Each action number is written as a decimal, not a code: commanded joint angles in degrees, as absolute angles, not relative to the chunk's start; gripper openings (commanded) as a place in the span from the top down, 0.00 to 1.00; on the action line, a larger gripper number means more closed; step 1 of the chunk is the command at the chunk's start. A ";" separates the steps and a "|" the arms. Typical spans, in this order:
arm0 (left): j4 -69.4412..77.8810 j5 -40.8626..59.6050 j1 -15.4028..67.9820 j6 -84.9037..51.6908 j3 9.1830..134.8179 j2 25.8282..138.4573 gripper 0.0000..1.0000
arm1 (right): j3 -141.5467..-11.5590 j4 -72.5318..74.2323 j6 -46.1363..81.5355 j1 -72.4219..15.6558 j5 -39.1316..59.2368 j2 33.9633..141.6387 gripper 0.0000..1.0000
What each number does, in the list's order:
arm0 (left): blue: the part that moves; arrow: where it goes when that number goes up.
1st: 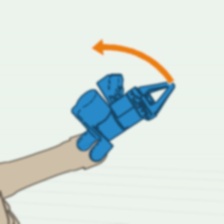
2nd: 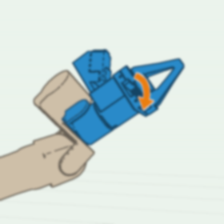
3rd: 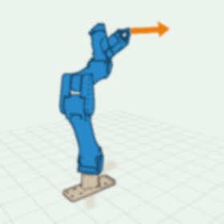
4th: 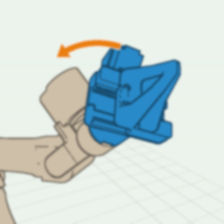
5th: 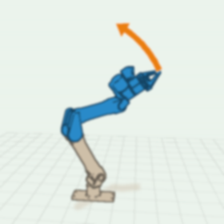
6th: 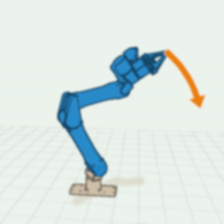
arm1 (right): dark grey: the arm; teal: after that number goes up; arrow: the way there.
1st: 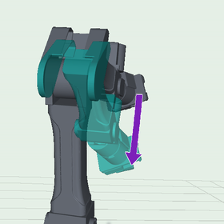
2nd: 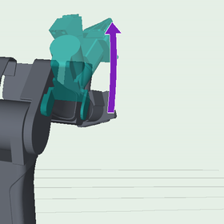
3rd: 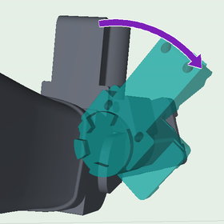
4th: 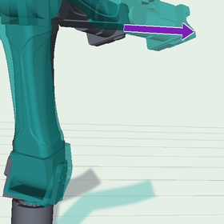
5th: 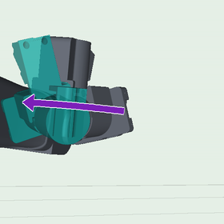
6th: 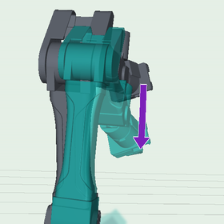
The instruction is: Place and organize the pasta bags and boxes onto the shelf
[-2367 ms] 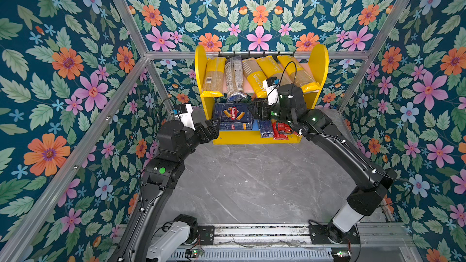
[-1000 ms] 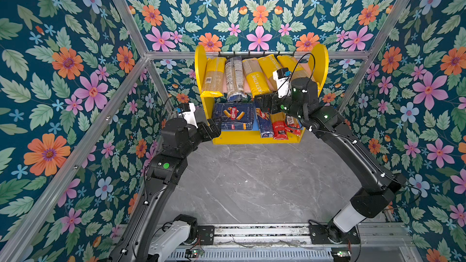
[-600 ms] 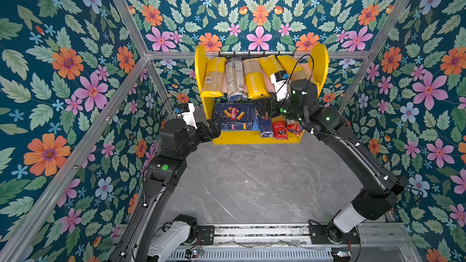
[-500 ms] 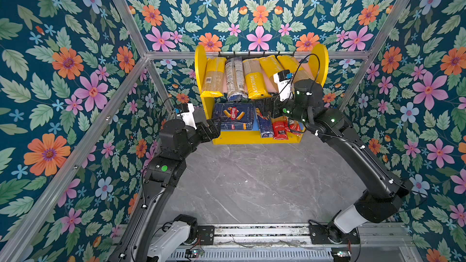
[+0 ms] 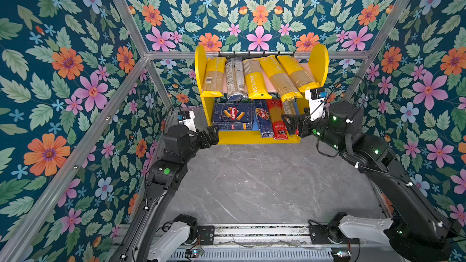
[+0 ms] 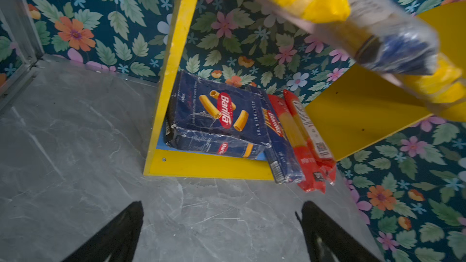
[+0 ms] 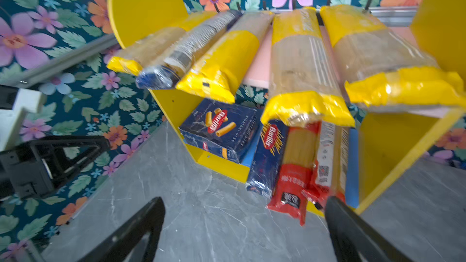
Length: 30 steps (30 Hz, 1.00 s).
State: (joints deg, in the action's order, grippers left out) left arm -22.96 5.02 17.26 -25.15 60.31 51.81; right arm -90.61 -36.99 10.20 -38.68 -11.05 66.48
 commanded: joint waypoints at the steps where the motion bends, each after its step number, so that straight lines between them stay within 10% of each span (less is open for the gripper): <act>1: -20.73 -1.95 17.23 -22.28 56.60 50.67 0.00 | -83.92 -40.78 13.45 -38.30 -18.40 63.03 0.01; 30: 17.66 -28.19 17.48 -18.40 23.55 61.52 0.01 | -33.76 -18.61 22.81 -6.86 -14.33 54.22 0.01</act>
